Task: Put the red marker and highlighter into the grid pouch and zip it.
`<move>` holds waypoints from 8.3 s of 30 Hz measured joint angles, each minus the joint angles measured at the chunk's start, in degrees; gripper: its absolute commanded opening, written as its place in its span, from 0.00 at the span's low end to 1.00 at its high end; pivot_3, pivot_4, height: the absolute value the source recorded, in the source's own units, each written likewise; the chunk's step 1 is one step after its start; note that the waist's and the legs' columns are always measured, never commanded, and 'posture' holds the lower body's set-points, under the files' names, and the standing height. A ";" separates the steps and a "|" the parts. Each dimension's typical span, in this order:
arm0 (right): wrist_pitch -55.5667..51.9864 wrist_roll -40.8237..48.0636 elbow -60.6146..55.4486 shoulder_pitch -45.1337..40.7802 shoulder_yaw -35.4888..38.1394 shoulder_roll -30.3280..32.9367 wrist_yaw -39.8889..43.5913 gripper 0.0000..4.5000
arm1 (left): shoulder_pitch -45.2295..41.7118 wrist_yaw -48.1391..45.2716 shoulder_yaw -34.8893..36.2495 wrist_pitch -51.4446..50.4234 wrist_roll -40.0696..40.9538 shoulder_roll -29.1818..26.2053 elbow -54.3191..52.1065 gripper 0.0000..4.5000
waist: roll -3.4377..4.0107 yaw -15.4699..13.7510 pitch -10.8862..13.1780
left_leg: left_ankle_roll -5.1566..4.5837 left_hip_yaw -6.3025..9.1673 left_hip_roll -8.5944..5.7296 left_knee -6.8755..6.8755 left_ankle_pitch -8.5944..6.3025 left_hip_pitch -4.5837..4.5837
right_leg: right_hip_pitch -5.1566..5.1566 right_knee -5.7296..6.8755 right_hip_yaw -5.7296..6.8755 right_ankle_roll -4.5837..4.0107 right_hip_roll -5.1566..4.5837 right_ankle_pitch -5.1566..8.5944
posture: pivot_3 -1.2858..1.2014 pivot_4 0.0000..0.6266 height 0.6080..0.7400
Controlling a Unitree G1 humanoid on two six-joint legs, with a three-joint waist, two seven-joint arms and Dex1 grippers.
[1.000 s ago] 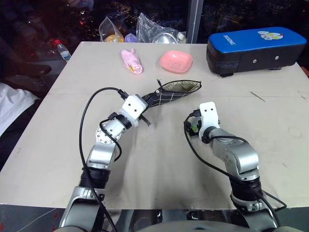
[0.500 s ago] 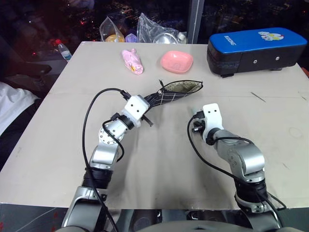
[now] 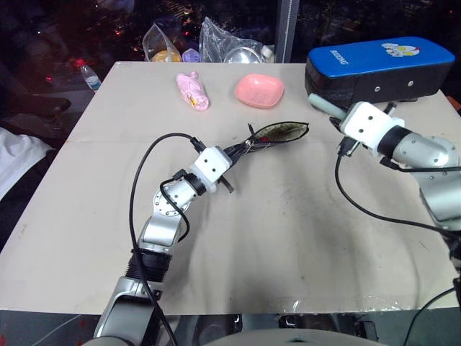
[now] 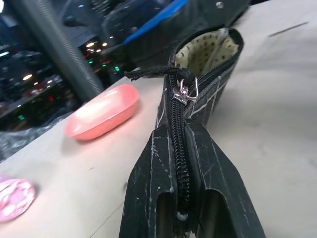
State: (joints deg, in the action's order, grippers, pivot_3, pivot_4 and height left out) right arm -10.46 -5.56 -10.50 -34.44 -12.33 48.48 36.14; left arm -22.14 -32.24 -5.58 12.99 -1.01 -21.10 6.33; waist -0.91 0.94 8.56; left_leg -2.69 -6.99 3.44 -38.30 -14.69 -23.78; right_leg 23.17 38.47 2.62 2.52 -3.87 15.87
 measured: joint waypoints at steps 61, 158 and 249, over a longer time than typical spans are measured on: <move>-4.08 8.82 4.67 -3.80 -0.24 -10.40 17.43 0.99 | -2.97 -1.51 -6.24 2.61 -1.54 1.60 0.14 0.00 | 0.02 -0.38 0.06 | -0.01 -0.22 0.14 -0.25 0.00 0.04 | 0.00 0.26 -0.07 0.00 -0.13 -0.02 | 0.52 0.24 1.00; 17.07 -9.20 14.38 -3.00 -7.91 -20.12 12.01 0.13 | 1.26 0.05 -6.14 4.81 -4.55 -0.04 -1.08 0.00 | 0.03 -0.36 0.07 | 0.00 -0.25 0.16 -0.31 0.00 0.02 | 0.01 0.31 -0.07 0.00 -0.13 -0.02 | 0.52 0.24 1.00; -14.04 -13.95 2.84 0.67 -4.69 -0.77 12.23 0.07 | -0.11 15.76 -8.75 4.79 -24.71 -0.67 -1.17 0.00 | 0.03 -0.57 0.07 | 0.00 -0.24 0.09 -0.31 0.00 0.02 | 0.01 0.31 -0.09 0.00 -0.15 -0.02 | 0.52 0.24 1.00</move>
State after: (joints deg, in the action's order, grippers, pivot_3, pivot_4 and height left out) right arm -24.50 -19.51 -7.66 -33.77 -17.01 47.71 48.37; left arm -22.25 -16.48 -14.34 17.78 -25.72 -21.76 5.16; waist -0.88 0.37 8.63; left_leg -2.69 -7.23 3.53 -38.61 -14.68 -23.77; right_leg 23.18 38.78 2.53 2.52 -4.01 15.85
